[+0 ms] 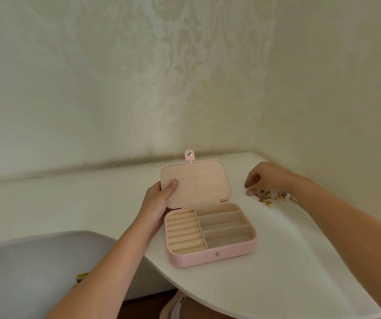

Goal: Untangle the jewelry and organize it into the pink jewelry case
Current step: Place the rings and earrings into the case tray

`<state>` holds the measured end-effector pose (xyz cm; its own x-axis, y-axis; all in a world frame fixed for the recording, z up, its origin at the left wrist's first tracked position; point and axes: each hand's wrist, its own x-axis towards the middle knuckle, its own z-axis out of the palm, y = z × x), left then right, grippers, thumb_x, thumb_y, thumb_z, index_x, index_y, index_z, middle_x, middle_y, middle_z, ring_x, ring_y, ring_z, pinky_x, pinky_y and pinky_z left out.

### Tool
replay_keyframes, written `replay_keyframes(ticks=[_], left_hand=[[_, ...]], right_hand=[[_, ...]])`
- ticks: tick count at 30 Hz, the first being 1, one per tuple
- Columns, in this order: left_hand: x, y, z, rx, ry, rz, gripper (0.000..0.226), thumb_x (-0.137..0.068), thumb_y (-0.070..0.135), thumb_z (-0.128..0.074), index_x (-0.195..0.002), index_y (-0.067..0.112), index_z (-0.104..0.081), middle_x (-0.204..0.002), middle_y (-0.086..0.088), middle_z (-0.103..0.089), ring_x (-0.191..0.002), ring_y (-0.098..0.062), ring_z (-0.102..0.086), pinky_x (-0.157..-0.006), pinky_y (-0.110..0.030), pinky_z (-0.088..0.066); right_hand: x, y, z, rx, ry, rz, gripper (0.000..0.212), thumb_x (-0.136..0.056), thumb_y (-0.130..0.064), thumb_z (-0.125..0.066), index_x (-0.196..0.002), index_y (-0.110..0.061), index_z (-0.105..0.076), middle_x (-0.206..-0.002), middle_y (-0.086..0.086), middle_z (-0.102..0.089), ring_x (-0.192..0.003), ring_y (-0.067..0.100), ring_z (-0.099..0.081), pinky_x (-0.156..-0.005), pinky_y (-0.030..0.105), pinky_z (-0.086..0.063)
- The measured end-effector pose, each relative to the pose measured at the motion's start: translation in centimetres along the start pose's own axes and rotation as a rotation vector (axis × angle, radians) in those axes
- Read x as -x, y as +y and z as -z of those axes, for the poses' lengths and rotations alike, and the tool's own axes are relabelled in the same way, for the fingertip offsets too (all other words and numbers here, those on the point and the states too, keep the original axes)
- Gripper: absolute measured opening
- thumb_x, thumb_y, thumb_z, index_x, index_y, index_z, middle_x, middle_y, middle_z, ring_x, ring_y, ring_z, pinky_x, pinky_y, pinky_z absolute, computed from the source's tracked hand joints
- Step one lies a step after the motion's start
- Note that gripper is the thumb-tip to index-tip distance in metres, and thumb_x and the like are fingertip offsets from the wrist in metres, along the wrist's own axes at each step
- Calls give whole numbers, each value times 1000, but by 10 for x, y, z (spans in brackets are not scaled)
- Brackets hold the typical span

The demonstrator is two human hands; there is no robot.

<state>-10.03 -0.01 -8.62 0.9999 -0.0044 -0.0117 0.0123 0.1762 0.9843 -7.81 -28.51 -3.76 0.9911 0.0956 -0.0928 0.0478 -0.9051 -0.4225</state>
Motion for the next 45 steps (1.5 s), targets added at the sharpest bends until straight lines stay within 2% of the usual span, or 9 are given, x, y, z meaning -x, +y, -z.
replay_keyframes(ticks=[5, 11, 14, 16, 19, 22, 25, 35, 45], left_hand=[[-2, -4, -2, -340, 180, -148, 22, -97, 27, -50, -104, 10, -63, -100, -5, -68, -94, -24, -64, -79, -38, -50], [4, -5, 1, -417, 157, -175, 33, -86, 32, -50, -102, 6, -61, -92, -5, -64, -89, -26, -59, -72, -34, -43], [11, -6, 3, -542, 145, -125, 50, -97, 30, -50, -142, 13, -41, -134, -1, -50, -128, -19, -45, -99, -29, -36], [23, -5, 4, -633, 189, -292, 50, -96, 28, -54, -143, 16, -41, -145, 0, -42, -135, -16, -37, -111, -28, -28], [38, 1, 5, -730, 149, -676, 32, -88, 21, -66, -120, 19, -62, -113, 5, -62, -106, -4, -54, -93, -14, -39], [49, 13, 2, -652, 44, -612, 18, -81, 18, -74, -99, 16, -72, -81, 13, -68, -74, 1, -60, -67, -7, -41], [53, 18, 4, -611, 56, -565, 2, -82, 17, -74, -83, 18, -75, -70, 11, -71, -68, -3, -64, -67, -19, -52], [68, 23, 12, -62, -44, -368, 17, -89, -2, -58, -87, 8, -70, -70, -2, -73, -67, -11, -68, -61, -19, -53], [69, 34, 26, -85, -319, -194, 13, -74, 19, -64, -76, 17, -77, -70, -4, -71, -61, -9, -64, -51, -18, -46]], right_hand=[[-1, -5, 0, -20, -57, 9, 13, -70, -12, -83, -74, -22, -75, -72, 1, -74, -65, 8, -64, -54, 10, -43], [11, -29, 5, -230, 180, 123, 11, -85, -2, -68, -78, -10, -69, -72, 3, -67, -57, 3, -61, -51, 13, -48], [21, -55, 8, -355, 236, 214, 11, -86, 1, -65, -79, -8, -65, -78, 11, -68, -65, 19, -68, -60, 22, -56], [29, -75, 6, -326, 230, 276, 8, -80, 3, -71, -80, -5, -69, -75, 10, -69, -65, 13, -68, -61, 15, -54], [39, -108, -5, -220, 134, 375, 12, -74, 2, -76, -82, -7, -76, -67, -10, -67, -59, -8, -61, -59, 3, -41], [42, -130, -21, -150, 86, 493, 13, -74, 1, -76, -84, -7, -76, -69, -9, -65, -62, -5, -60, -63, 7, -45], [47, -140, -31, -133, 112, 571, 15, -75, 5, -72, -86, -5, -69, -76, -2, -64, -68, 8, -60, -67, 17, -50], [72, -138, -45, -613, 160, 600, 25, -75, 5, -75, -91, -14, -71, -82, 2, -71, -78, 13, -67, -77, 18, -52], [82, -133, -47, -430, 216, 819, 15, -76, -8, -79, -91, -12, -77, -81, 0, -69, -74, 14, -65, -73, 28, -52]])
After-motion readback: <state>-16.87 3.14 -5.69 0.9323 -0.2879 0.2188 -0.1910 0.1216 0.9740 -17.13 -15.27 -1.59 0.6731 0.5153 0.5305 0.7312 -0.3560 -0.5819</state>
